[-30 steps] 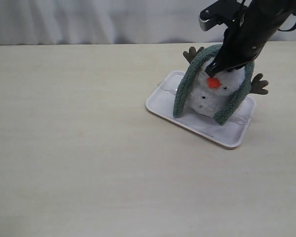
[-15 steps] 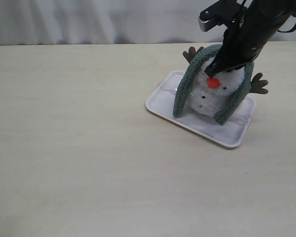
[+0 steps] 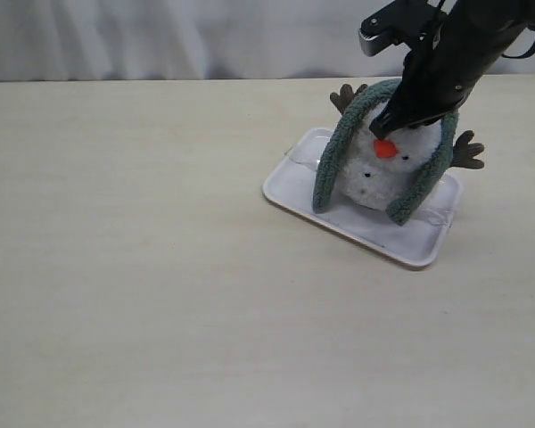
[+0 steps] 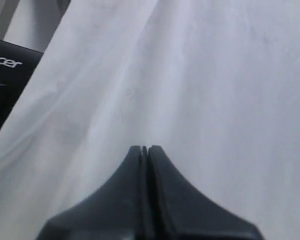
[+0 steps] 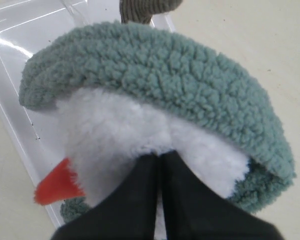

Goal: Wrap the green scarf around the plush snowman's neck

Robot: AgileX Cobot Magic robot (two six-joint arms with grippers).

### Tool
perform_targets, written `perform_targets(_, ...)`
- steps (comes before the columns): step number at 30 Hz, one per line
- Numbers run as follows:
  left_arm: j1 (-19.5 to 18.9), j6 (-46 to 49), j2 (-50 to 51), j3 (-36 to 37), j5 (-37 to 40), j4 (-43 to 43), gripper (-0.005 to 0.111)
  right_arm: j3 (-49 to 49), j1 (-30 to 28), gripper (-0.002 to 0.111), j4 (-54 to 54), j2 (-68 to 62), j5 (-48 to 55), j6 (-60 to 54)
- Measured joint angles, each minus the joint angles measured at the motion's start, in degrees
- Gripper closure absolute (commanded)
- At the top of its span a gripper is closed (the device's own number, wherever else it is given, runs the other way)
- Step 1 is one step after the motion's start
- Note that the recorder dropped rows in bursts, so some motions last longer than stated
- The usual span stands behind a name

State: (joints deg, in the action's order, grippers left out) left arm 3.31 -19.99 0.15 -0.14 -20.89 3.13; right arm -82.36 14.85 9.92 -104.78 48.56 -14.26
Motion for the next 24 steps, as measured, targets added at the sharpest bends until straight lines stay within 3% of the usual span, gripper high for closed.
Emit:
perform_targets(3,0.0,-11.2,3.6,-1.2,-1.1,11.9,0.107,0.0,0.0,0.104,0.0,0.0,0.0,0.0)
perform_targets(6,0.0,-22.1,13.5,-4.1,-5.6,26.5,0.107,0.0,0.0,0.104,0.0,0.0,0.0,0.0)
perform_targets(10,0.0,-27.7,30.9,-8.5,-21.9,42.3,0.107,0.0,0.0,0.104,0.0,0.0,0.0,0.0)
perform_targets(13,0.0,-27.3,44.9,-12.8,-33.8,50.7,0.107,0.0,0.0,0.104,0.0,0.0,0.0,0.0)
perform_targets(16,1.7,-24.1,60.2,-17.6,-39.6,55.4,0.107,0.0,0.0,0.104,0.0,0.0,0.0,0.1)
perform_targets(20,9.4,-13.4,78.8,-25.8,-40.5,56.2,0.105,0.0,0.0,0.104,0.0,0.0,0.0,0.1)
perform_targets(24,16.8,-4.8,93.6,-37.1,-35.7,51.9,0.089,0.0,0.0,0.104,0.0,0.0,0.0,0.1)
